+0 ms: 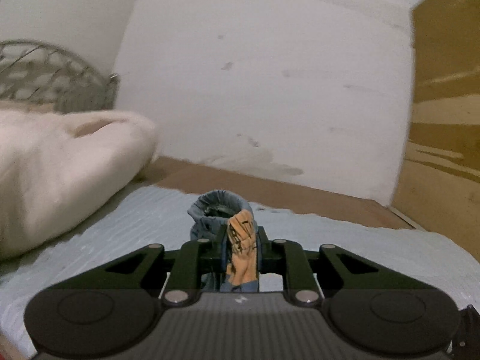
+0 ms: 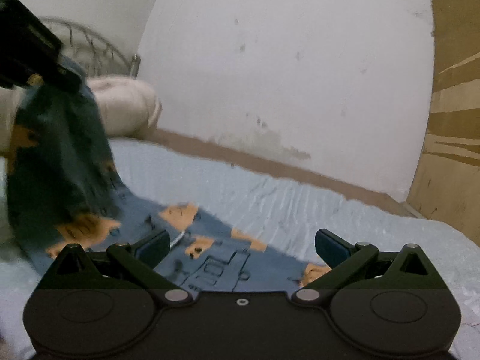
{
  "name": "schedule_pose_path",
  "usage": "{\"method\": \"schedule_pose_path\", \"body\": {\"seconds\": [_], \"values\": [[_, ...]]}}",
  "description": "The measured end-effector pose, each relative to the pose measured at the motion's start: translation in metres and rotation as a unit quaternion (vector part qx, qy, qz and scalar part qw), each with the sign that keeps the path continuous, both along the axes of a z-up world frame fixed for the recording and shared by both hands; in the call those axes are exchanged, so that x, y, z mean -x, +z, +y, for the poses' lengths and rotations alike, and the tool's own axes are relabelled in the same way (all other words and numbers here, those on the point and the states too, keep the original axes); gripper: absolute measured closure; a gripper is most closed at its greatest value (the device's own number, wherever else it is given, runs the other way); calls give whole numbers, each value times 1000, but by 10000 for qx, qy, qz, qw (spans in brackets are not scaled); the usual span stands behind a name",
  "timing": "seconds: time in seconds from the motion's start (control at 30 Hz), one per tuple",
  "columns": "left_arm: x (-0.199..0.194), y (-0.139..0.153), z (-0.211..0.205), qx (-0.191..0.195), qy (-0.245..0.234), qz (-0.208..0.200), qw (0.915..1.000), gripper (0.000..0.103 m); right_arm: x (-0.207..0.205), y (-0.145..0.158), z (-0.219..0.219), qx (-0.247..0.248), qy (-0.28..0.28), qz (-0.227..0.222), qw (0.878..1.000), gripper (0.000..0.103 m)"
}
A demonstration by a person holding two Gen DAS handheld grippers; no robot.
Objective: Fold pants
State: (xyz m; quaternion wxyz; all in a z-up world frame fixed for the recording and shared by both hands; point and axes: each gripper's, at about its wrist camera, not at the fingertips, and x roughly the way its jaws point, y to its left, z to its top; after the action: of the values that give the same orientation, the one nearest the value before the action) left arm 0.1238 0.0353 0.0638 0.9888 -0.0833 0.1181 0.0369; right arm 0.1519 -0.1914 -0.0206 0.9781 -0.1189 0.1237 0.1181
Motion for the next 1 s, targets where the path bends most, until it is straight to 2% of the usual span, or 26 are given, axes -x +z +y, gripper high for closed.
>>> {"method": "schedule_pose_path", "body": {"seconds": [0.17, 0.3, 0.5, 0.63, 0.73, 0.83, 0.9, 1.0], "values": [[-6, 16, -49, -311, -533, -31, 9981, 85, 29, 13, -43, 90, -58, -163, 9998, 1], [-4, 18, -87, -604, -1028, 41, 9929, 85, 47, 15, -85, -64, -497, -173, 9986, 1], [-1, 12, -152, -1192, -1848, 168, 9754, 85, 49, 4, -129, -347, -1373, -148, 9898, 1], [-1, -12, -192, -1689, -2103, 316, 9624, 85, 45, -5, -149, -498, -1726, -83, 9837, 1], [-5, -30, -208, -1625, -2328, 629, 9568, 84, 42, -7, -160, -622, -1882, -51, 9802, 1], [-8, -45, -217, -1753, -2438, 779, 9507, 84, 43, -10, -166, -708, -2004, -11, 9771, 1], [-7, -54, -225, -1836, -2567, 897, 9447, 78, 41, -13, -167, -754, -2052, 46, 9758, 1], [-6, -57, -221, -1535, -2891, 1060, 9389, 67, 38, -17, -169, -803, -2133, 142, 9736, 1]]}}
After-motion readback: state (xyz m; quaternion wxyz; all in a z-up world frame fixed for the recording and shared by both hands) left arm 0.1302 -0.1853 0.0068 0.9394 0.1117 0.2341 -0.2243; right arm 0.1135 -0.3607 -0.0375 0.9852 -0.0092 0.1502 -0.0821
